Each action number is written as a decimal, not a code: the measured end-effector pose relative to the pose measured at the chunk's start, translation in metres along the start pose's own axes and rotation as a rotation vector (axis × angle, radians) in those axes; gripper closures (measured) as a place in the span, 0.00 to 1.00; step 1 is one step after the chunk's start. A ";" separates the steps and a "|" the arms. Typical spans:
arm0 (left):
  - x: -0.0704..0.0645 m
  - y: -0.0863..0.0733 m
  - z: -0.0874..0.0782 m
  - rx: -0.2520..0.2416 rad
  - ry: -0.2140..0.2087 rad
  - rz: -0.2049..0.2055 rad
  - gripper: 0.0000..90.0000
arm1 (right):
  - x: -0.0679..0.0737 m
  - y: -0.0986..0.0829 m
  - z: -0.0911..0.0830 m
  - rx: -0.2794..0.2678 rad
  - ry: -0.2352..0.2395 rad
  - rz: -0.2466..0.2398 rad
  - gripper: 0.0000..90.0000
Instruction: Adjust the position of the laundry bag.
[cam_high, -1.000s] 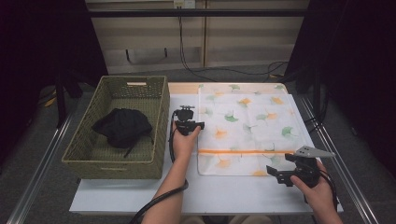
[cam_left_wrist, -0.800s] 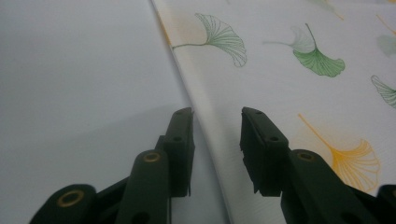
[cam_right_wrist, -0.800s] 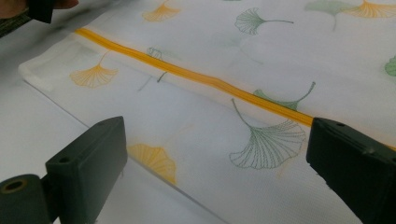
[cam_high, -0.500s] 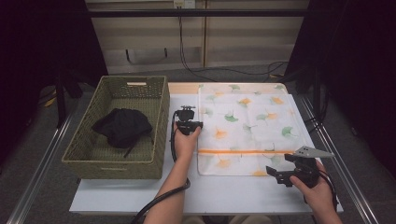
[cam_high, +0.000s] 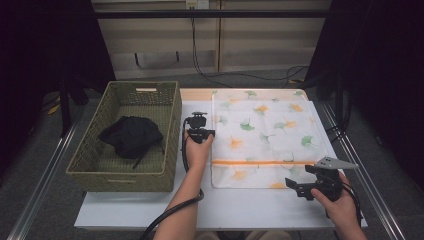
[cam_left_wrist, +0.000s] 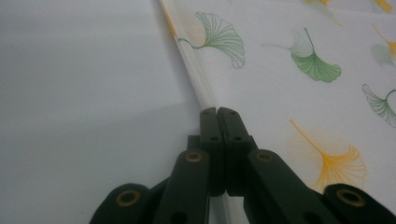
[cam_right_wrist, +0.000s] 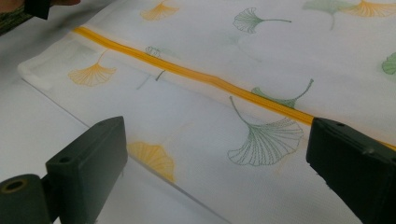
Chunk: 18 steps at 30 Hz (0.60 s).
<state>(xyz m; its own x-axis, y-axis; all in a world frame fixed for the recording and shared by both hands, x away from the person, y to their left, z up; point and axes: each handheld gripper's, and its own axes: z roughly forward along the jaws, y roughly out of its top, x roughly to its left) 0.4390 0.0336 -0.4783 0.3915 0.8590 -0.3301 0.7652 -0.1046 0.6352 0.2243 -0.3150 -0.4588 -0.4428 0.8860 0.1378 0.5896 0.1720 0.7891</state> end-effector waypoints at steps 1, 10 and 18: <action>0.000 0.001 -0.001 0.004 0.005 0.005 1.00 | 0.000 0.000 0.000 0.000 0.002 -0.002 0.06; -0.008 0.016 -0.018 -0.013 0.019 0.007 1.00 | 0.000 0.001 -0.001 -0.006 0.004 0.000 0.06; -0.002 0.022 -0.032 -0.010 0.047 0.011 1.00 | 0.000 0.001 -0.002 -0.008 0.005 0.003 0.06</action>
<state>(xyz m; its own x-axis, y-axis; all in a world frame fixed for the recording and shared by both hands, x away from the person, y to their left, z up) 0.4388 0.0459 -0.4415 0.3750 0.8804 -0.2902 0.7559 -0.1092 0.6455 0.2239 -0.3153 -0.4567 -0.4440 0.8845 0.1432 0.5859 0.1657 0.7933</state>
